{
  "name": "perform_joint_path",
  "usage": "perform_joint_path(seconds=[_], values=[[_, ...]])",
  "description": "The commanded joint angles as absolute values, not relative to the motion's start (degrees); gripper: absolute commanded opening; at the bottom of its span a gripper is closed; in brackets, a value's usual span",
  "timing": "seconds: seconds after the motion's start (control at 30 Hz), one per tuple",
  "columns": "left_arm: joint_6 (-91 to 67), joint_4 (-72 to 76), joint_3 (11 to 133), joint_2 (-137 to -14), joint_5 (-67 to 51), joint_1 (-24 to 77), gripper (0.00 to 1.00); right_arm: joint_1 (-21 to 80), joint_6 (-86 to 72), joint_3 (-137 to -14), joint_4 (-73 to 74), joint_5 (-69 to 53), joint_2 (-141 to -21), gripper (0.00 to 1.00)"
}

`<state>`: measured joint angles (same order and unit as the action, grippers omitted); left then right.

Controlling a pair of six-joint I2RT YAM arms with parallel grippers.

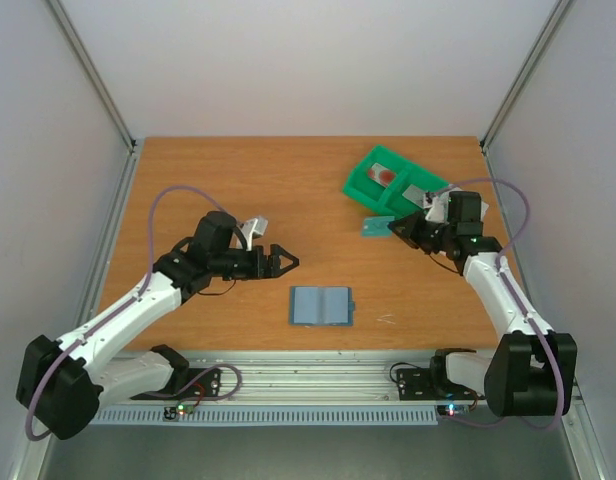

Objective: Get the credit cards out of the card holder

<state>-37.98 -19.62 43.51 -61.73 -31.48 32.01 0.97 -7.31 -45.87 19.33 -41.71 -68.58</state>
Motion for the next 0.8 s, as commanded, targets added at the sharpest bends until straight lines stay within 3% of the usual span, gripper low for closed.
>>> perform_joint_path(seconds=[0.0, 0.37, 0.77], values=[[-33.0, -22.2, 46.3, -63.0, -31.3, 32.3, 0.99, -3.4, -2.4, -48.9, 24.0, -31.1, -68.0, 0.01], [-31.2, -22.7, 46.2, -64.7, -34.1, 32.3, 0.99, -13.6, -2.0, -54.1, 20.2, -22.8, -72.6, 0.01], [-32.0, -22.3, 46.5, -66.3, -36.0, 32.3, 0.99, -17.8, 6.5, -62.5, 22.9, -8.5, -79.7, 0.01]])
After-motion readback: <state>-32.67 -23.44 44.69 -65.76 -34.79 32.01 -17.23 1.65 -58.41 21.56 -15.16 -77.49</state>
